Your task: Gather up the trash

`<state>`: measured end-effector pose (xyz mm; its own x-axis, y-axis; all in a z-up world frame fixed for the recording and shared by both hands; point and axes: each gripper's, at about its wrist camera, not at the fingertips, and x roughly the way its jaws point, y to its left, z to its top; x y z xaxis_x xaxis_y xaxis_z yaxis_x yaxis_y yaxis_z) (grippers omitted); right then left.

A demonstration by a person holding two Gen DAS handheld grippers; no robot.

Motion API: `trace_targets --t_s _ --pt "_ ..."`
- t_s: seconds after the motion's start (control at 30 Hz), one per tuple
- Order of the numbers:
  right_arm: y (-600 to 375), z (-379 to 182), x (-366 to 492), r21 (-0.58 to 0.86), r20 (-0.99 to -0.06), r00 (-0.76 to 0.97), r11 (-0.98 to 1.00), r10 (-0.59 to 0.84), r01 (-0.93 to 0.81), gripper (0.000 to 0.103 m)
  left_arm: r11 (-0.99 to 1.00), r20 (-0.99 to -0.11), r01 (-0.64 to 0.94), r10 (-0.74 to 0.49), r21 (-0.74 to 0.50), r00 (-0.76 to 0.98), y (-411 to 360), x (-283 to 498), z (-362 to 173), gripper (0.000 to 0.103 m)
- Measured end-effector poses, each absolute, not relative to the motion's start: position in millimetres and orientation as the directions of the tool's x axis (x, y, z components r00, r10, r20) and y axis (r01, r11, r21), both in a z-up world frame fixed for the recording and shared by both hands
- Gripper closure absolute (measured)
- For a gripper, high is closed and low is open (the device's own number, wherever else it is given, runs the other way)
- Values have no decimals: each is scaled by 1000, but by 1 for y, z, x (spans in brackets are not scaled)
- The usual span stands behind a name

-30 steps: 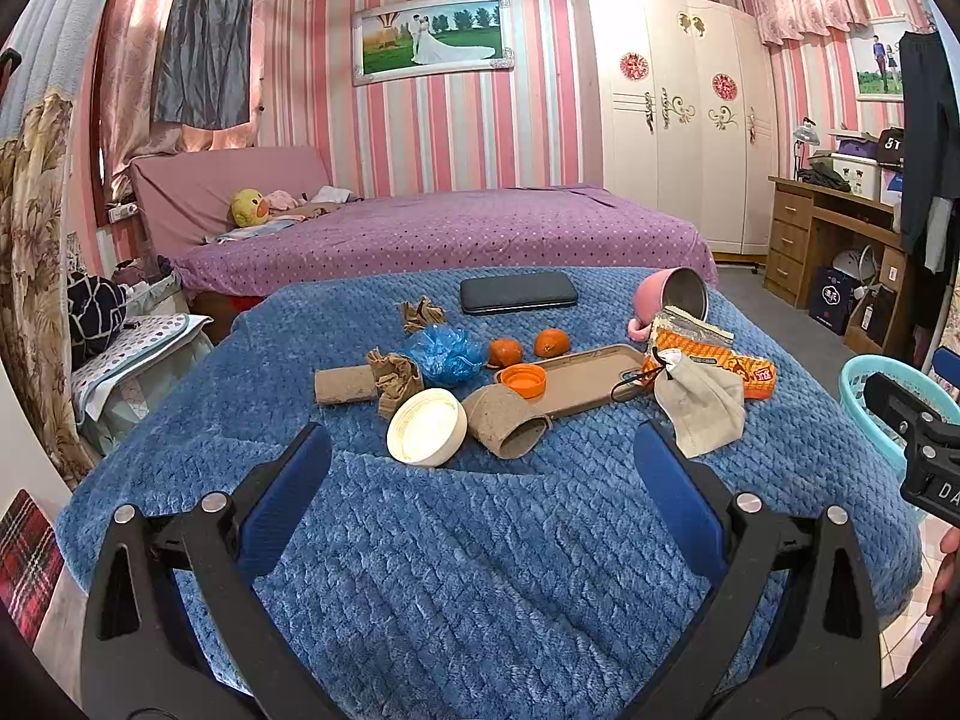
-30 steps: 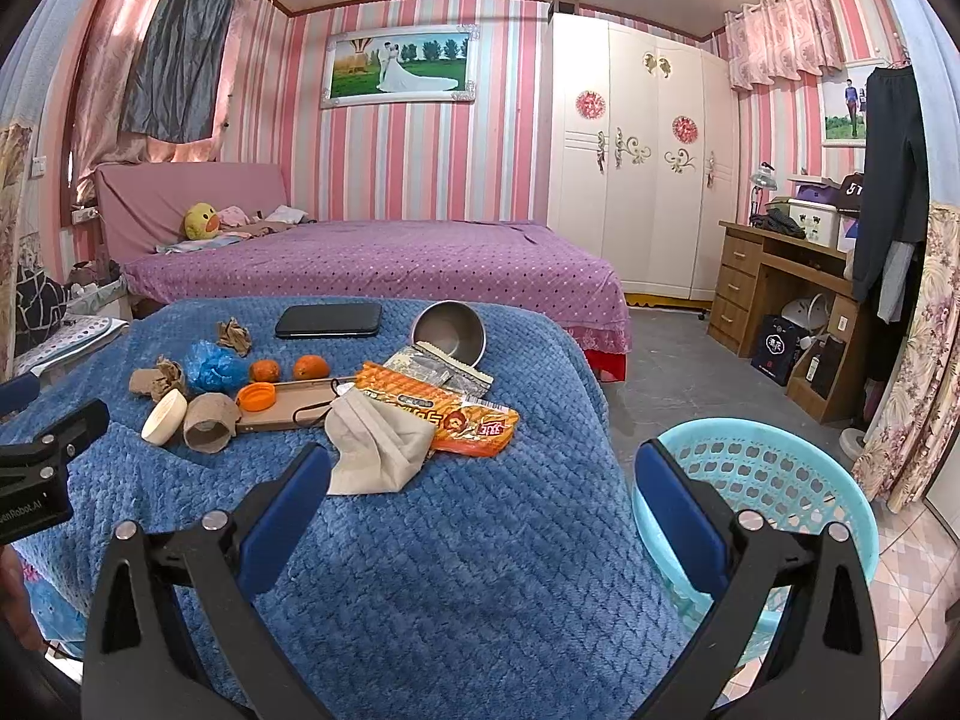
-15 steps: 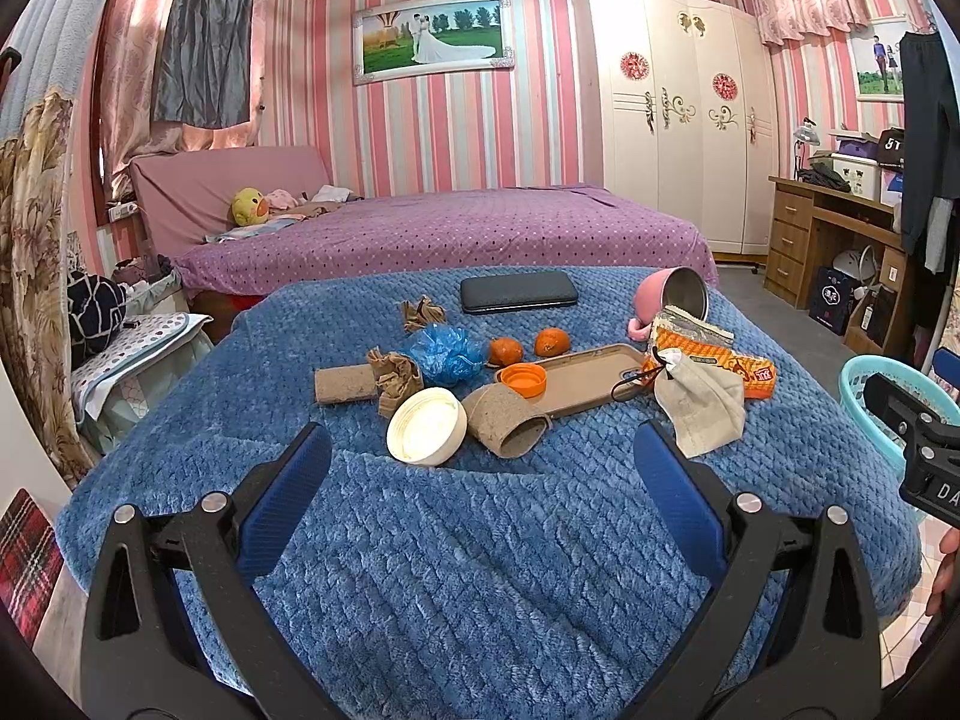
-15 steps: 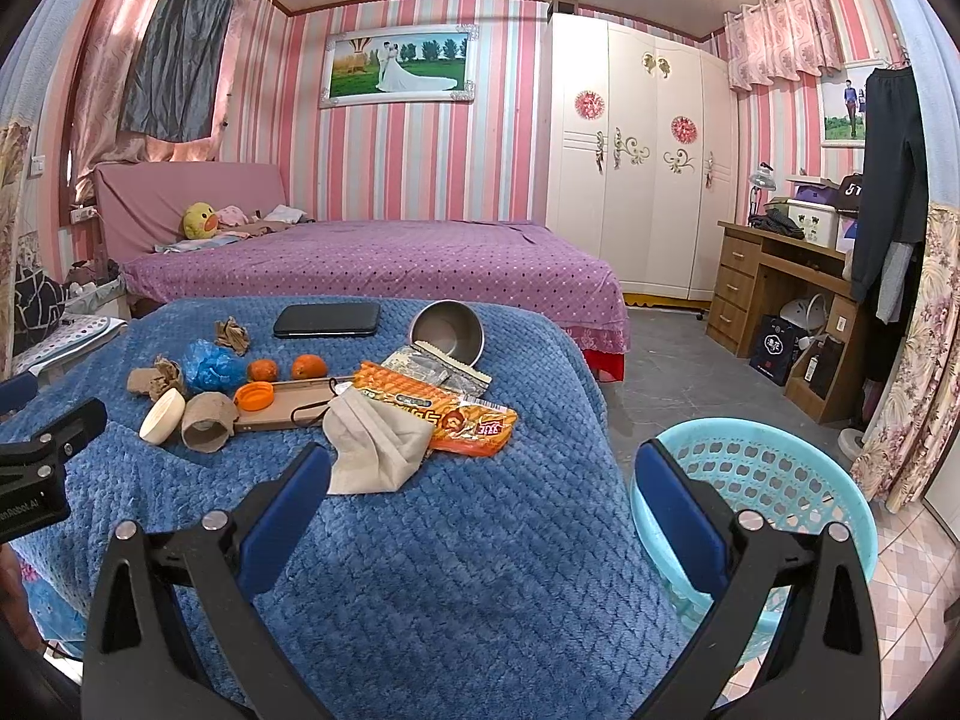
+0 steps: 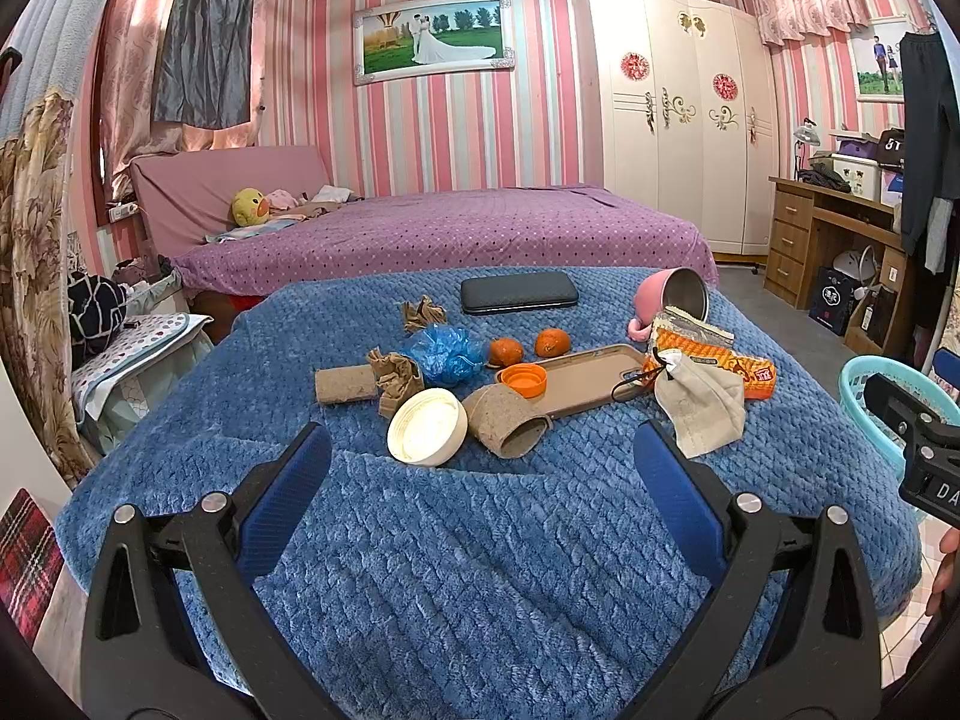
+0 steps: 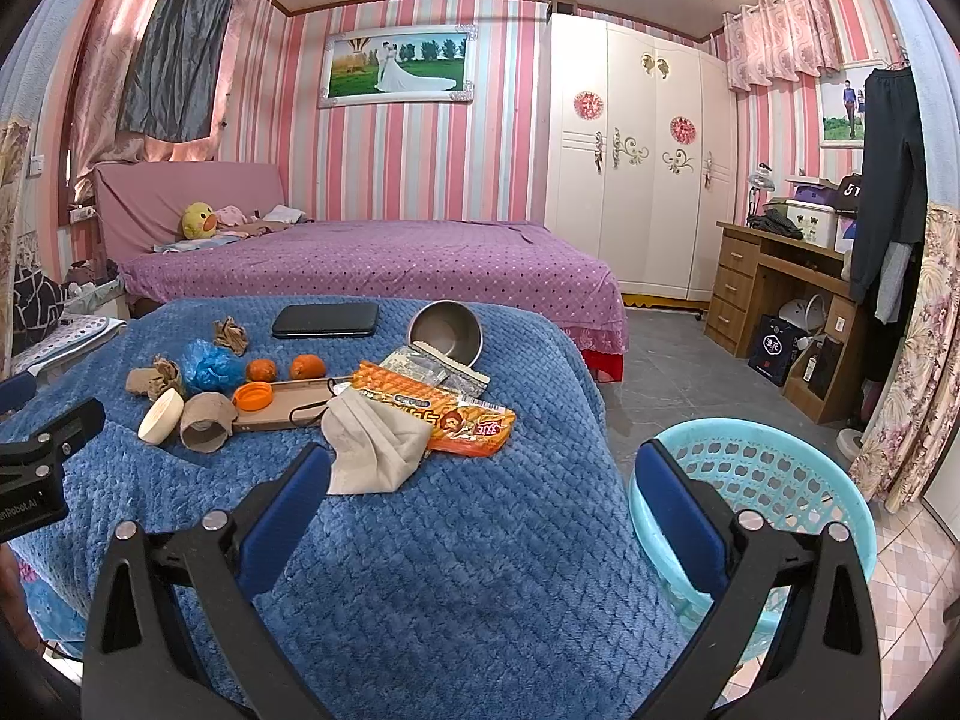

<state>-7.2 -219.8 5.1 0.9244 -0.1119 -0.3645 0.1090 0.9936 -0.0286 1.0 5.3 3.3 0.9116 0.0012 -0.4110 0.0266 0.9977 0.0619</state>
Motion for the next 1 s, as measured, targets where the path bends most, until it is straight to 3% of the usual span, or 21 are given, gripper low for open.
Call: trace_targets --t_s 1.0 --pt "-220 6 -8 -30 -362 925 993 -114 111 4 998 -415 27 2 63 910 10 5 2 5"
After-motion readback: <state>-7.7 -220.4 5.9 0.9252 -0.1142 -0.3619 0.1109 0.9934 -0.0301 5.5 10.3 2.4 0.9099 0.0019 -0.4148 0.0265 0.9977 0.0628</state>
